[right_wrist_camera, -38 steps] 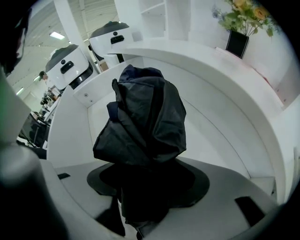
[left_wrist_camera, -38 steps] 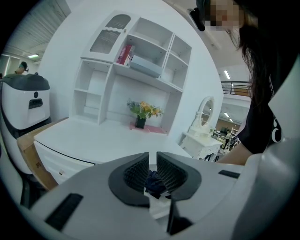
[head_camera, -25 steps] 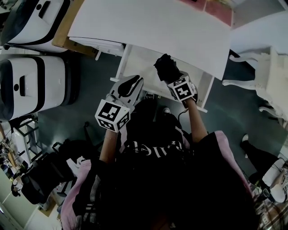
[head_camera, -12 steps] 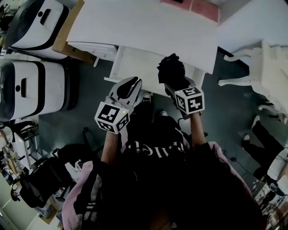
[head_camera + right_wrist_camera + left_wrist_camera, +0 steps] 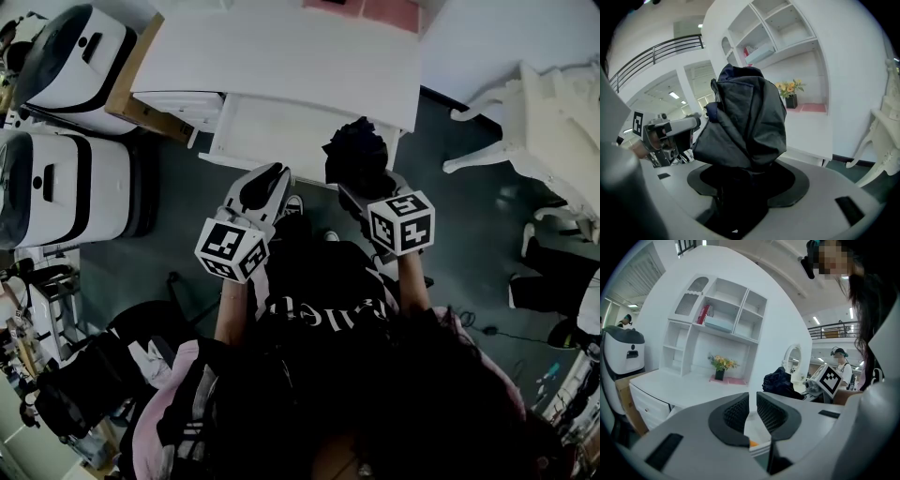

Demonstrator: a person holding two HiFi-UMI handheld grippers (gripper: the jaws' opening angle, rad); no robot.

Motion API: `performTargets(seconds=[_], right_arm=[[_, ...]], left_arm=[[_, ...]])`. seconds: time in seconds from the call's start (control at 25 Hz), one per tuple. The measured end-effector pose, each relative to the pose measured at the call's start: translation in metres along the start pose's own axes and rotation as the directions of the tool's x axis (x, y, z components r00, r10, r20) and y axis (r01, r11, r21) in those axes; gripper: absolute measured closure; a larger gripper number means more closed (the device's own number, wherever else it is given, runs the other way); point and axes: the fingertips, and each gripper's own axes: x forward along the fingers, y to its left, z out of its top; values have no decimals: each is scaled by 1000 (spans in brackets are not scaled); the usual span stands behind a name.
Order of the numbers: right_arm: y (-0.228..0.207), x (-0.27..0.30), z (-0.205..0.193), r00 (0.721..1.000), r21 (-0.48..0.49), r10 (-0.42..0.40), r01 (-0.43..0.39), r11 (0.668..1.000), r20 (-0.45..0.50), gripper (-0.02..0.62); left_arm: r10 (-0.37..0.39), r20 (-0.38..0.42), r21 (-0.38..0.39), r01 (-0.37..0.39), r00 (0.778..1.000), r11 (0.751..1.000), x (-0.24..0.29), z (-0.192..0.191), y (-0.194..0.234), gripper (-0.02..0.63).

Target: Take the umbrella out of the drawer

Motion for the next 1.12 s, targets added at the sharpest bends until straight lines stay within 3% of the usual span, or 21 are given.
performTargets(seconds=[0.36, 0.84, 1.12], right_arm=[[16, -56, -40, 998, -2, 68, -68, 998, 16, 325], [70, -78, -64, 994, 25, 94, -95, 995, 48, 325], [76, -80, -67, 995, 67, 79, -84, 994, 63, 325]], left_arm=[[47, -8, -5, -47, 999, 999, -28, -18, -70, 548], [41, -17, 17, -41, 999, 999, -83, -25, -94, 548], [19, -13, 3, -19, 1000, 1000, -93, -35, -98, 548]])
